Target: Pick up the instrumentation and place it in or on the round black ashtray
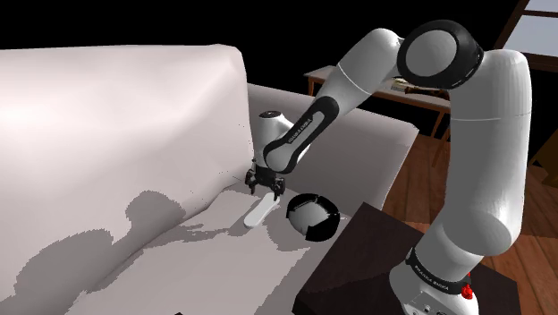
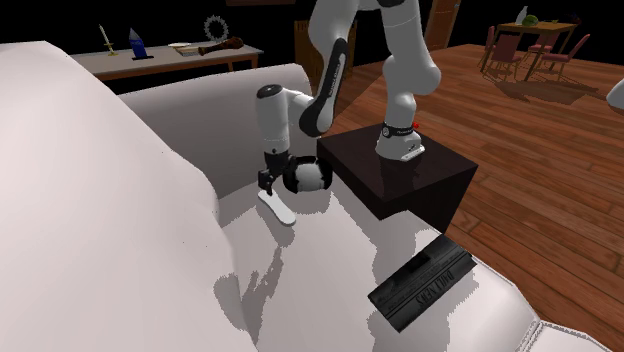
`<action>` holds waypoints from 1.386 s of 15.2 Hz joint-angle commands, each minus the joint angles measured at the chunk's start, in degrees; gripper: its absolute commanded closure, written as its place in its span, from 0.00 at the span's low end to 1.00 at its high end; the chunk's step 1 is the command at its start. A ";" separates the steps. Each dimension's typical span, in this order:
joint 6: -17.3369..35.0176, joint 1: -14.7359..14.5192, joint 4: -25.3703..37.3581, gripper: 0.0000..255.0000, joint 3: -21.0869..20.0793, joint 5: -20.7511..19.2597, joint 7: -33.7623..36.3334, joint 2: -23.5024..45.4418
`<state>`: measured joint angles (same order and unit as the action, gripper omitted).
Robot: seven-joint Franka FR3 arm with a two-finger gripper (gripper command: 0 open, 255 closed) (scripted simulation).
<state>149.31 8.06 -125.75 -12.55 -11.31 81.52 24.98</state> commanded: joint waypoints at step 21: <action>5.17 -3.11 7.76 1.00 4.83 -1.58 7.51 14.05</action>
<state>154.47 4.95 -118.01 -7.73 -12.90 89.02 39.03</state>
